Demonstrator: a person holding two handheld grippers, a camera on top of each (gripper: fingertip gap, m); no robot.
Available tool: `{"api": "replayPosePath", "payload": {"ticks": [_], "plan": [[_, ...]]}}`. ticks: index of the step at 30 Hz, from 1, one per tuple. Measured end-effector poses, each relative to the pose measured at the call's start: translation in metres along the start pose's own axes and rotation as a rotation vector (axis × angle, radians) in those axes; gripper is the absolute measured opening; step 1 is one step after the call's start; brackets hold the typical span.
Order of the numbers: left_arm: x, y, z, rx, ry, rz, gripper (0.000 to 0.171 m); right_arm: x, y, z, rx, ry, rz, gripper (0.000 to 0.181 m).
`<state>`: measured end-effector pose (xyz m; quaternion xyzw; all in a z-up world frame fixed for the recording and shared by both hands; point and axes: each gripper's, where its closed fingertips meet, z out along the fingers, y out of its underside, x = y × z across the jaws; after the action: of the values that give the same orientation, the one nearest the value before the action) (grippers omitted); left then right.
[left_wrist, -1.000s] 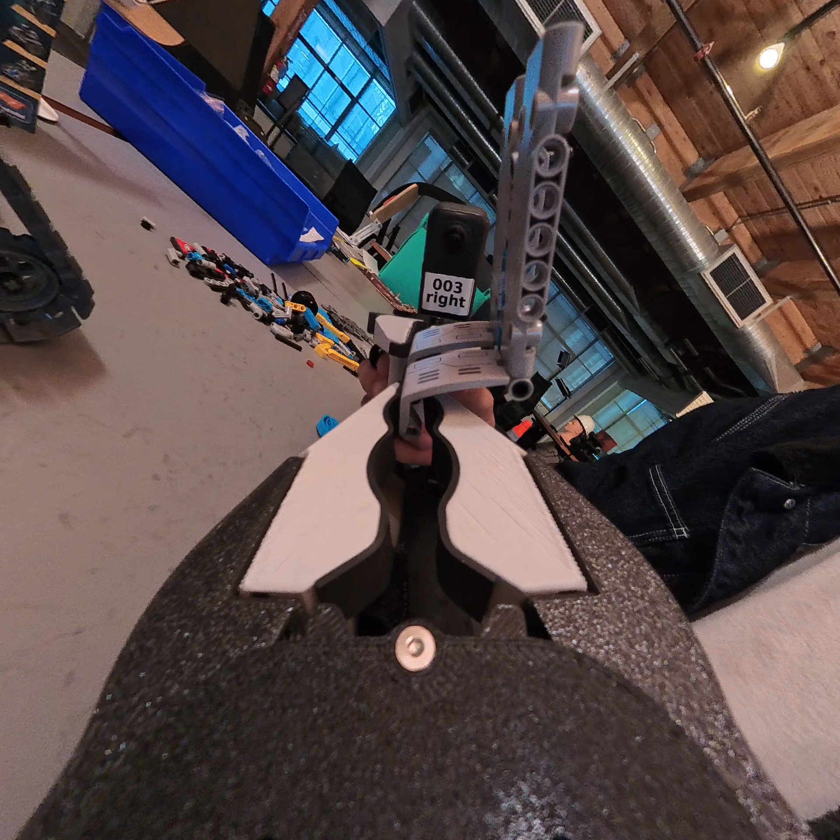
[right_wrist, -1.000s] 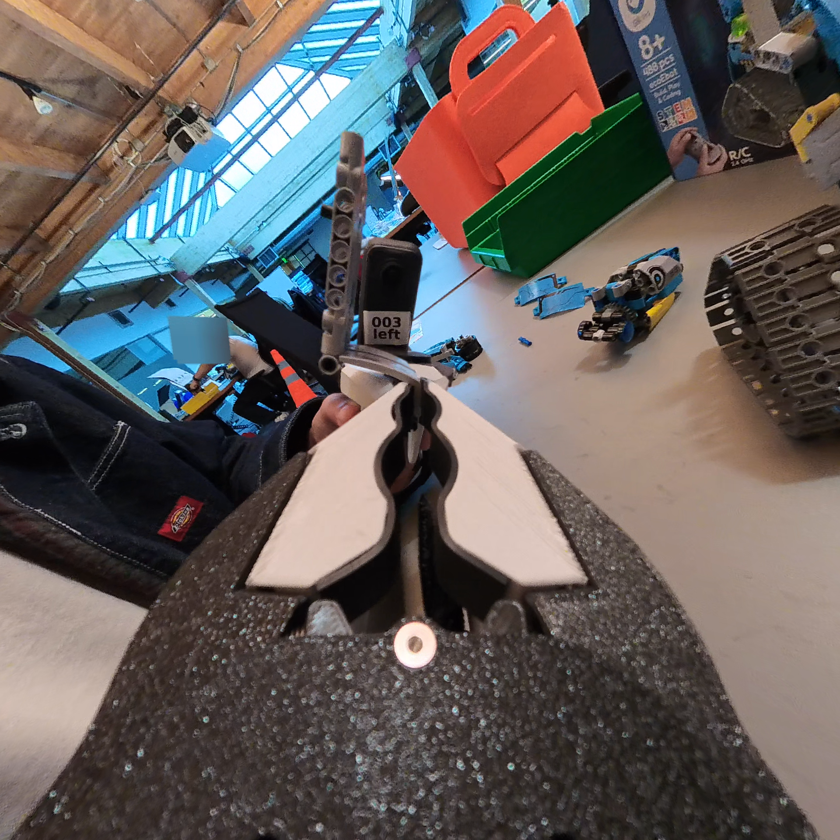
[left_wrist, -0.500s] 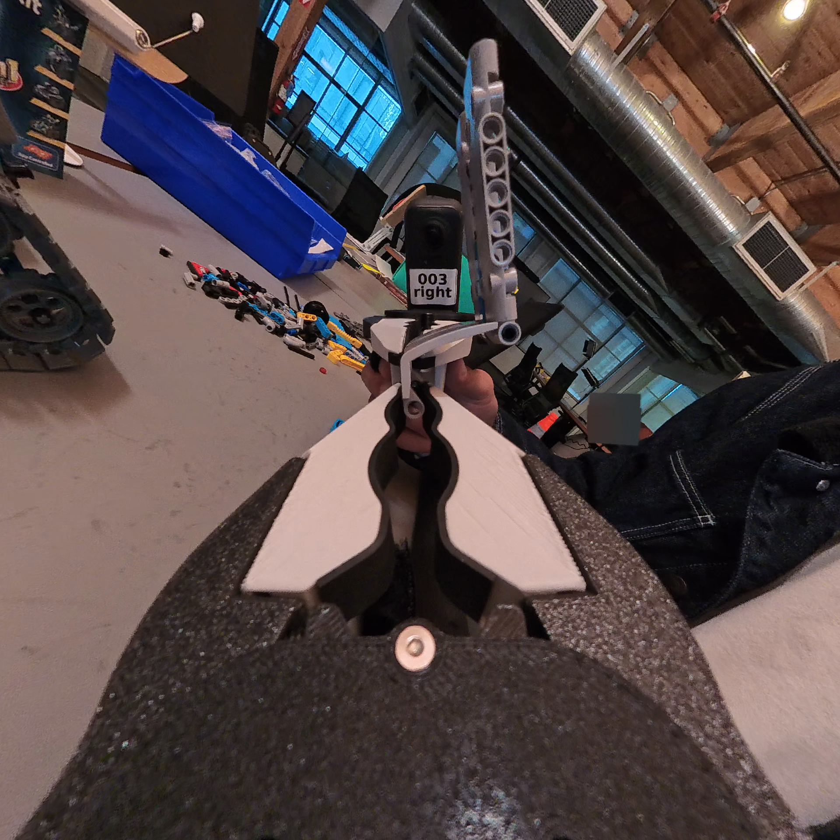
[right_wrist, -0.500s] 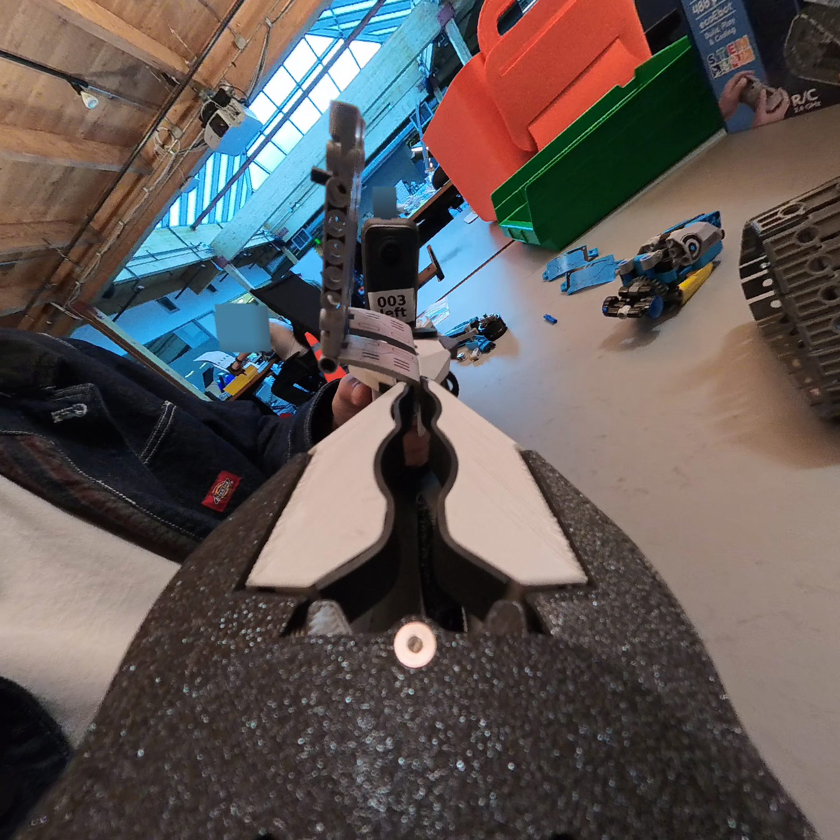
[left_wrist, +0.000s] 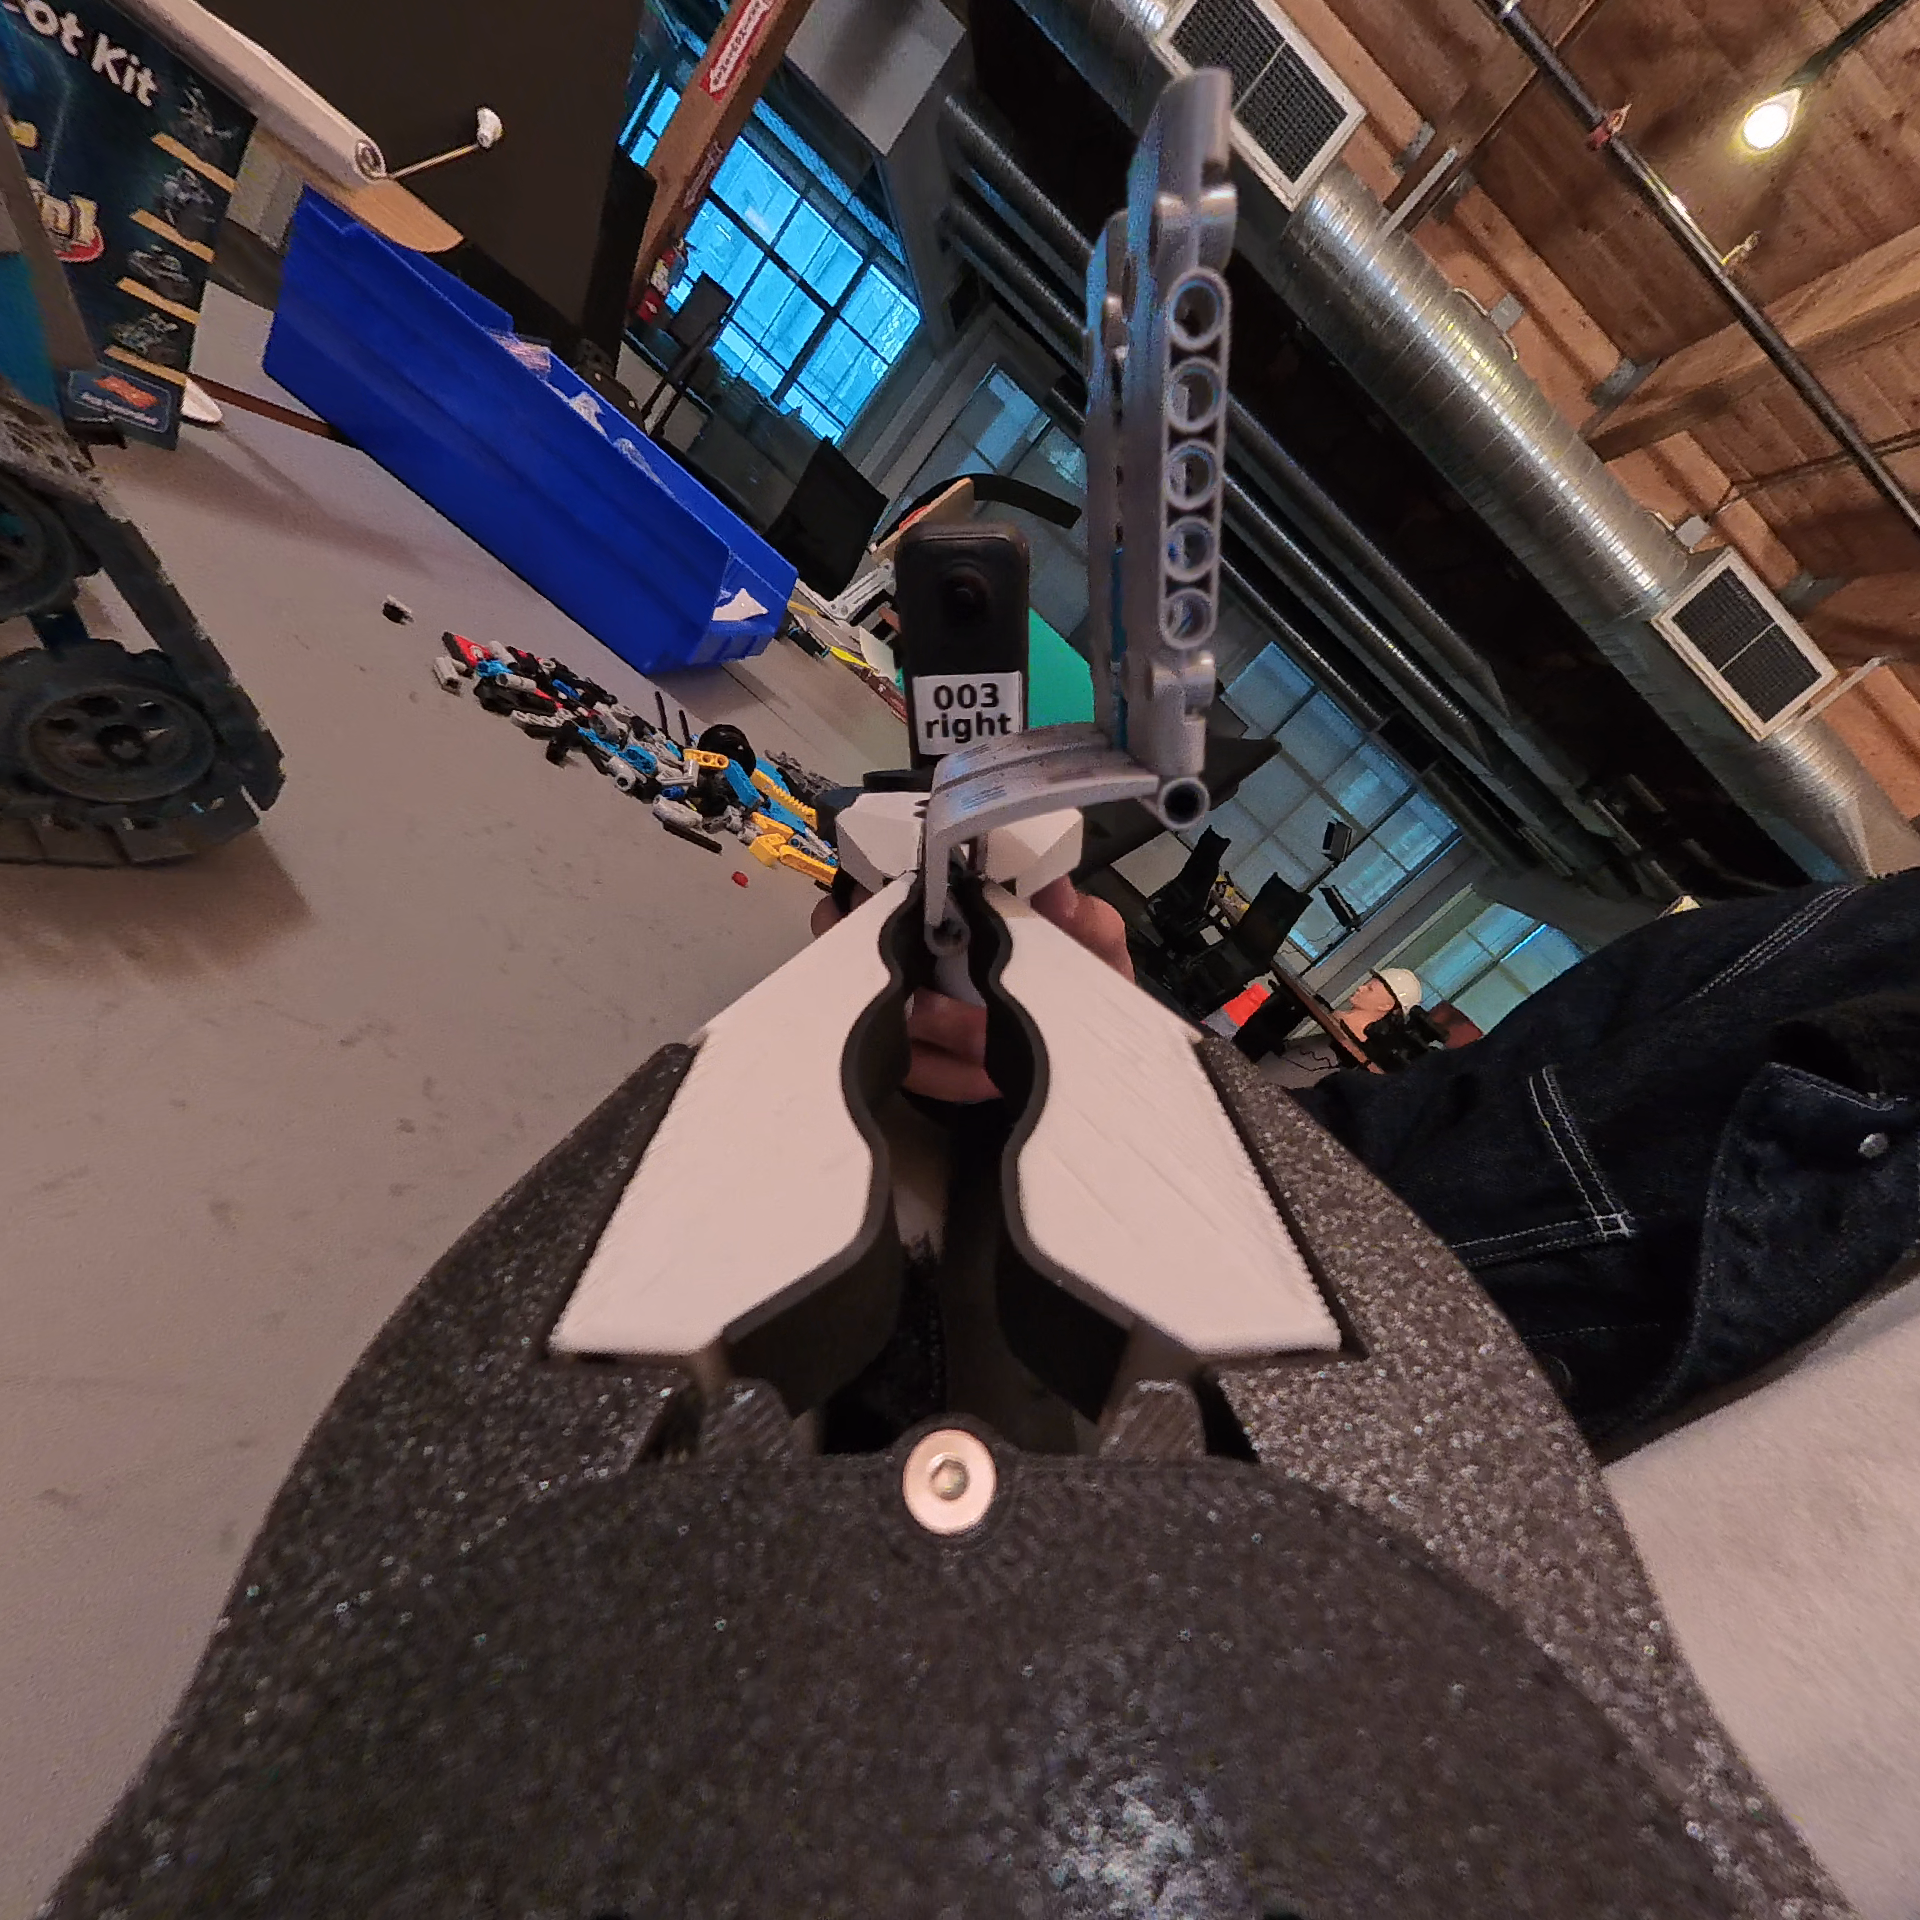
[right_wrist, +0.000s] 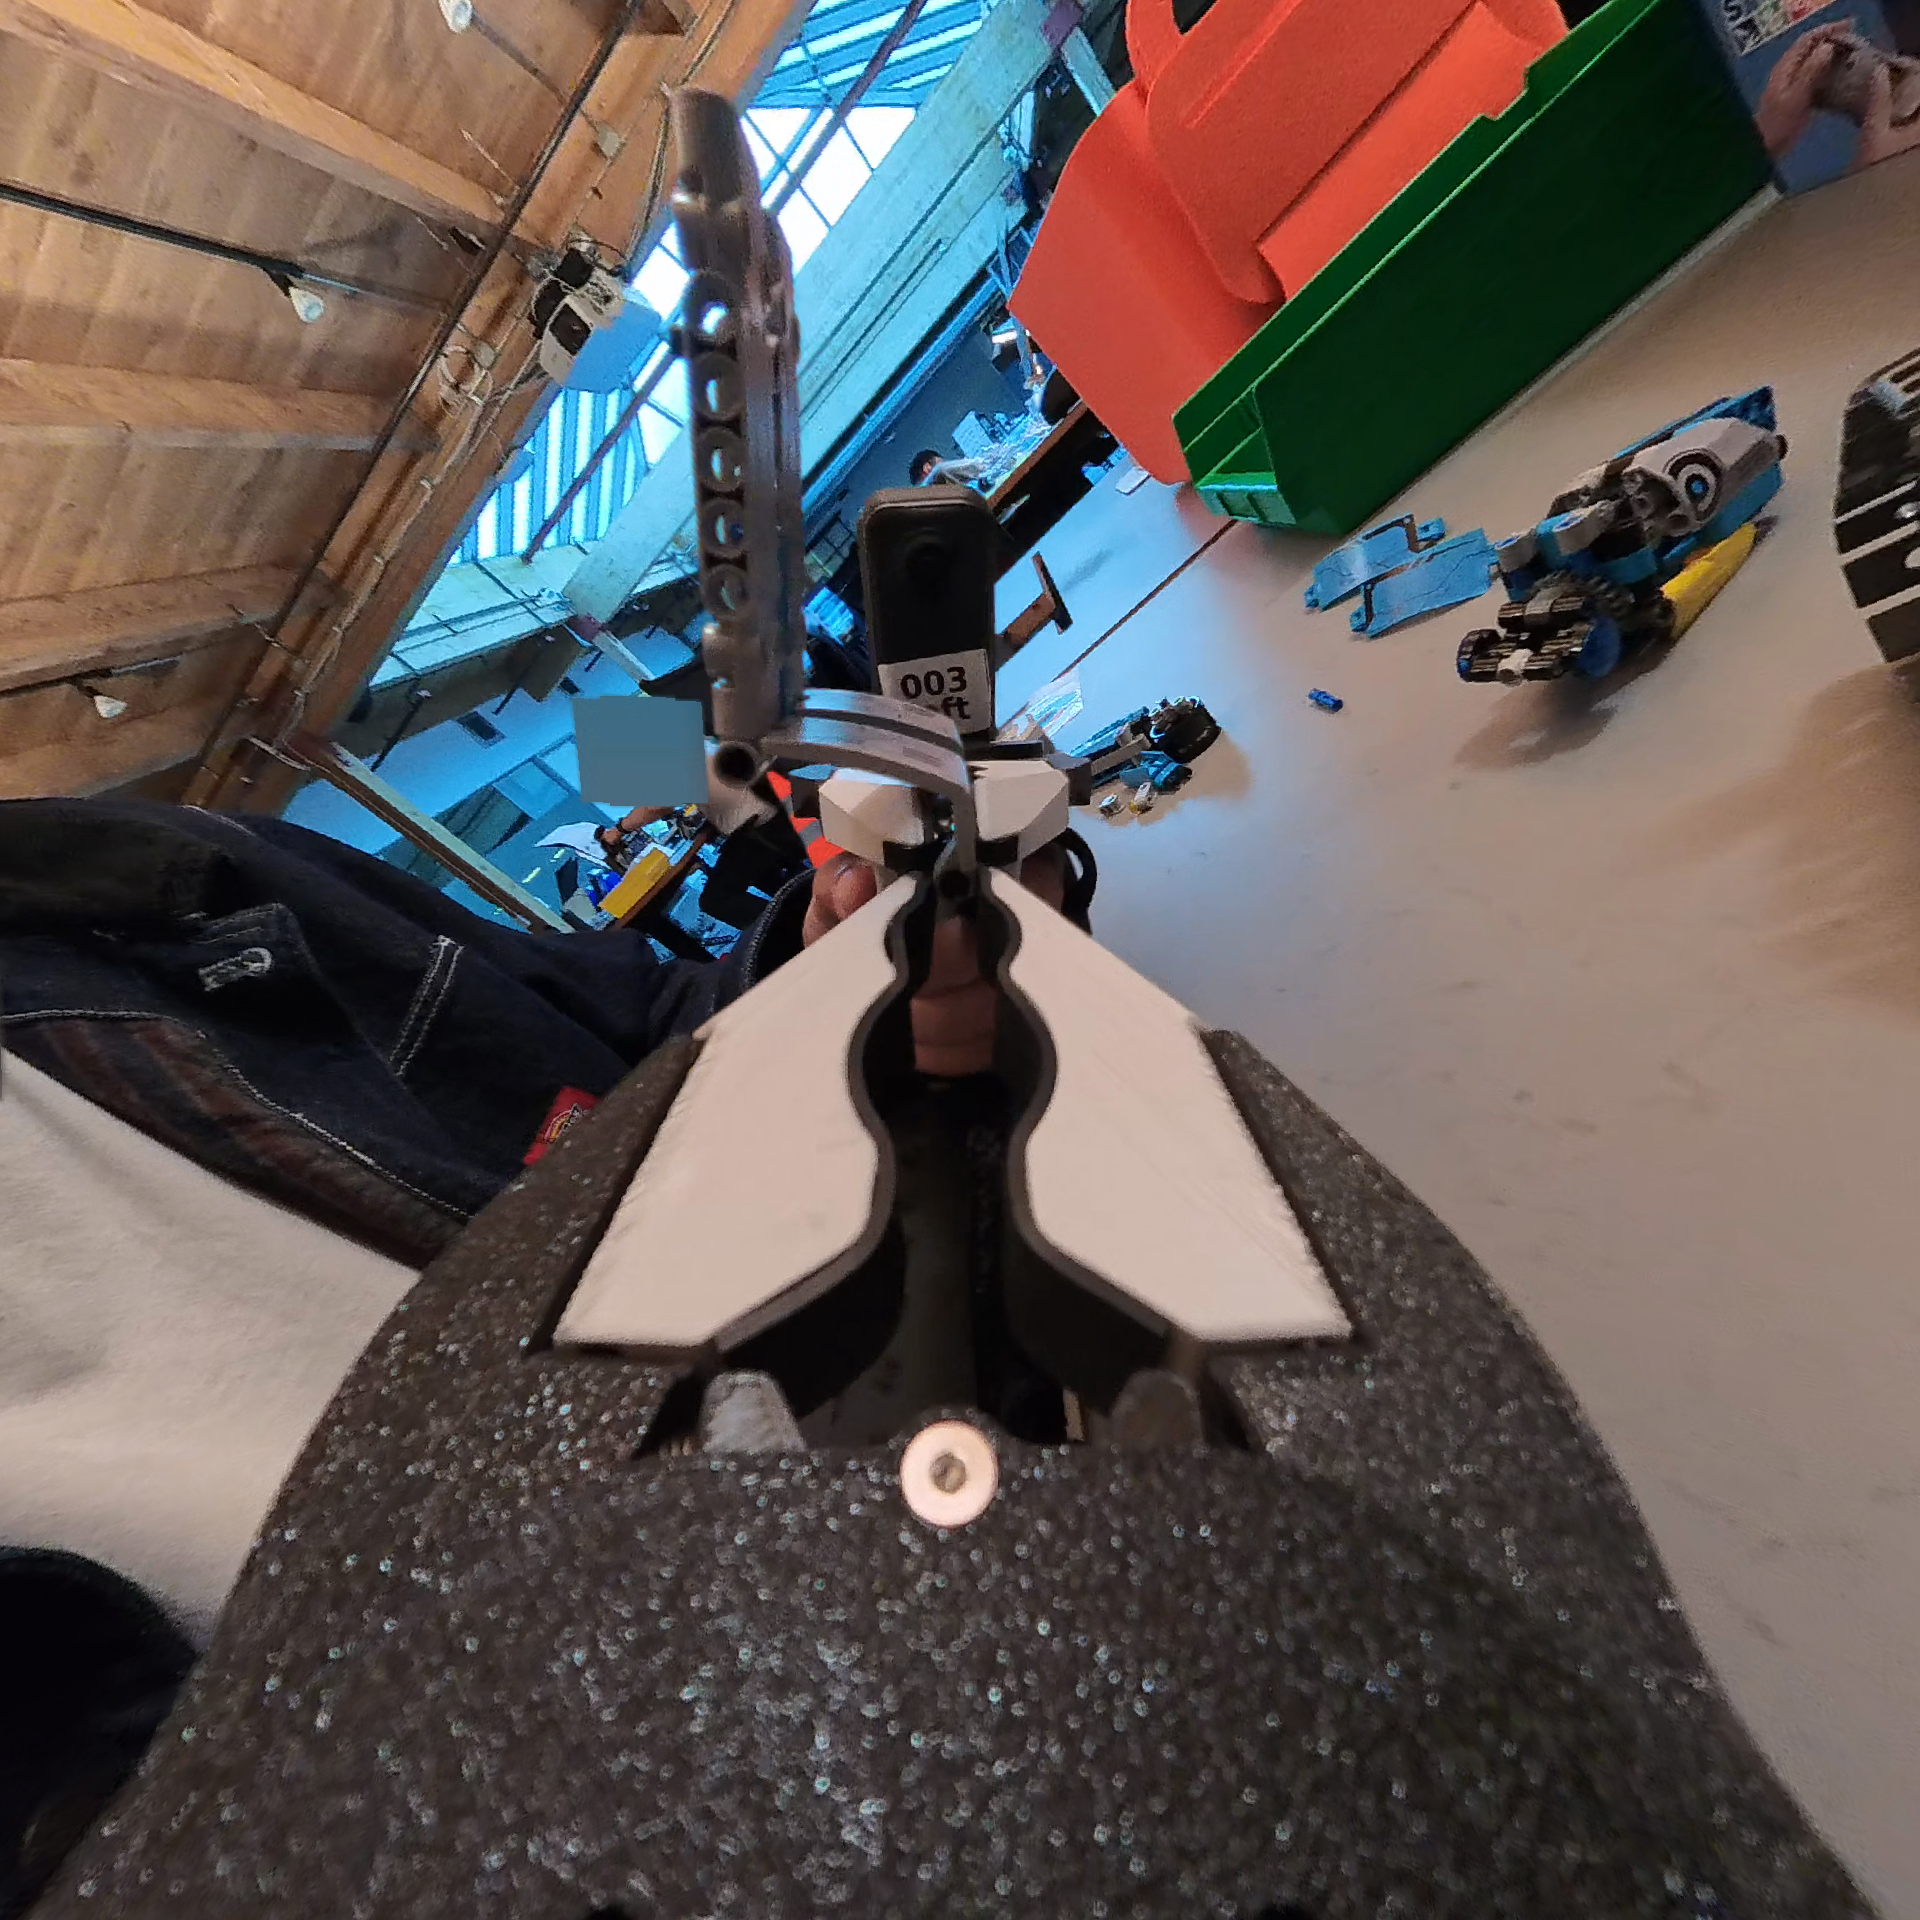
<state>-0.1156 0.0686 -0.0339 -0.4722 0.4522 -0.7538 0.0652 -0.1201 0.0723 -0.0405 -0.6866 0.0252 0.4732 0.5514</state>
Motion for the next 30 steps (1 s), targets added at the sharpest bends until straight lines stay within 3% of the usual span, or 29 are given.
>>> {"api": "replayPosePath", "payload": {"ticks": [5, 7, 20, 23, 27, 30], "plan": [[0.0, 0.0, -0.001, -0.001, -0.006, 0.02, 0.004, -0.003, -0.001, 0.0, 0.011, -0.024, 0.02, 0.011], [0.001, 0.001, 0.0, -0.007, -0.005, 0.027, 0.004, -0.002, 0.0, 0.0, 0.007, -0.042, 0.065, 0.005], [-0.004, 0.016, 0.003, -0.123, -0.044, 0.069, 0.004, 0.004, 0.012, -0.01, -0.102, 0.019, -0.024, 0.004], [-0.012, 0.012, -0.007, -0.132, -0.086, 0.094, 0.004, 0.013, 0.0, -0.026, -0.046, 0.047, -0.003, 0.003], [-0.013, 0.036, 0.002, -0.286, -0.12, 0.238, 0.005, 0.013, 0.008, -0.018, -0.09, 0.06, -0.027, 0.004], [-0.024, 0.046, 0.001, -0.35, -0.157, 0.21, 0.005, 0.024, 0.017, -0.018, -0.127, 0.097, 0.003, 0.004]]}}
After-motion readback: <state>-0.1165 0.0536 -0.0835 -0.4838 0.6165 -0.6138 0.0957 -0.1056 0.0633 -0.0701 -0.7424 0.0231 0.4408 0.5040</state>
